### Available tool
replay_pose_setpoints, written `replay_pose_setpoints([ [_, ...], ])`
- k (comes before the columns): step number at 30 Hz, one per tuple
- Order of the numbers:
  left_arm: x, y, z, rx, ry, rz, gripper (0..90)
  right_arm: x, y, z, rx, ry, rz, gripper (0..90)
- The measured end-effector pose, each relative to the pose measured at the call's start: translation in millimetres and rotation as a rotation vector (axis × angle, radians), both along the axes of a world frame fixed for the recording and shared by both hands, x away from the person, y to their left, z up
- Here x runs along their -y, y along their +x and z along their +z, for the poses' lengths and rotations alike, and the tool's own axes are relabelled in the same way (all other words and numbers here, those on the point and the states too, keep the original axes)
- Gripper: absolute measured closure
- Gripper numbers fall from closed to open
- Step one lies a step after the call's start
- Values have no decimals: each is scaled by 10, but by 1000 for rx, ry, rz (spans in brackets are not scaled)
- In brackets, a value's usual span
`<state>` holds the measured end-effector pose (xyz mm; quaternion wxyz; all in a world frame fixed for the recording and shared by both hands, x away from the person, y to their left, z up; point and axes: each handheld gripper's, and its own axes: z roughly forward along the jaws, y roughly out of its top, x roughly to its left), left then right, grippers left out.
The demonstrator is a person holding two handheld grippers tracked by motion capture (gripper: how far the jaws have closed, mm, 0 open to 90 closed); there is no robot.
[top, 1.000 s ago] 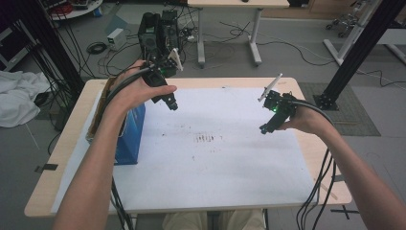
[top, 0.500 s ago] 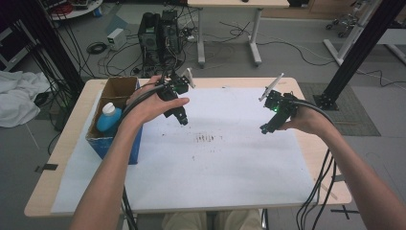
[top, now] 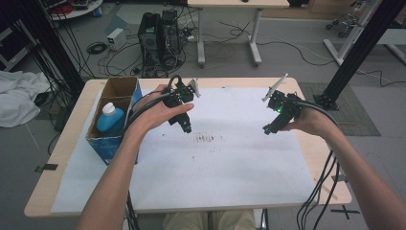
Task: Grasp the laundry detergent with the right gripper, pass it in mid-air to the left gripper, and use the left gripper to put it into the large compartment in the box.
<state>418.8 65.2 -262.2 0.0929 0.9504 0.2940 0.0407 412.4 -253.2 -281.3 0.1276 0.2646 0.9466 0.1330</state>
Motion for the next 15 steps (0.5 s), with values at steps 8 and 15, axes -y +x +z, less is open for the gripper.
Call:
replay_pose_setpoints([
  [8,35,-27,-35,-10,6,-15,216,5,-28,4,-1,-3,0,131],
  [15,41,-56,-33,-11,7,-11,216,10,-33,4,2,-2,5,131],
])
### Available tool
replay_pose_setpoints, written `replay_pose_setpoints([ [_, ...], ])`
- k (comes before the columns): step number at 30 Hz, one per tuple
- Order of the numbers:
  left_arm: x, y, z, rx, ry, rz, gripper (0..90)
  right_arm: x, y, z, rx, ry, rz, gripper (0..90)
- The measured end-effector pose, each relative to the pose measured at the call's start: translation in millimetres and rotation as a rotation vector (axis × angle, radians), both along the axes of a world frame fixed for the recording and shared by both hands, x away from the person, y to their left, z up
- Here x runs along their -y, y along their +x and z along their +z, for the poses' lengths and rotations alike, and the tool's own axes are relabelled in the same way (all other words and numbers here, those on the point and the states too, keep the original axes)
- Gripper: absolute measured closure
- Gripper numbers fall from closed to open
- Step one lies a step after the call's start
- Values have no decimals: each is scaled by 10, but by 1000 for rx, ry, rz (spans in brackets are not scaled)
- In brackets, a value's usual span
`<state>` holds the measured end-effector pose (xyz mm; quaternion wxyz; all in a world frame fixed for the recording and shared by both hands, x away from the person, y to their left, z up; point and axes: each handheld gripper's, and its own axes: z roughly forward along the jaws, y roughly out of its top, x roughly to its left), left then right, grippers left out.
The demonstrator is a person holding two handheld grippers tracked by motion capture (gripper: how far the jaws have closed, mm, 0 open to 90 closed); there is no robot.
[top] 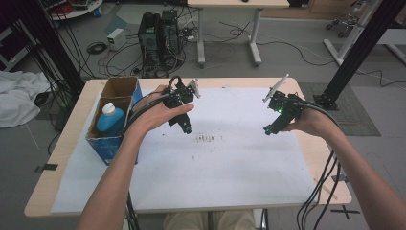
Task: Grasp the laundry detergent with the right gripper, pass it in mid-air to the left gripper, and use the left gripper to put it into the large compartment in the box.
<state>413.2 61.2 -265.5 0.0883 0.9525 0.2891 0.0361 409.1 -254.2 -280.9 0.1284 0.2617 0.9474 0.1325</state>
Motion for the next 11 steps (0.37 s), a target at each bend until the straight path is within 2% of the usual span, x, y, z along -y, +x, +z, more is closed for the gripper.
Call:
replay_pose_setpoints([
  [11,15,-23,1,0,2,-4,216,3,-12,6,0,-1,-6,131],
])
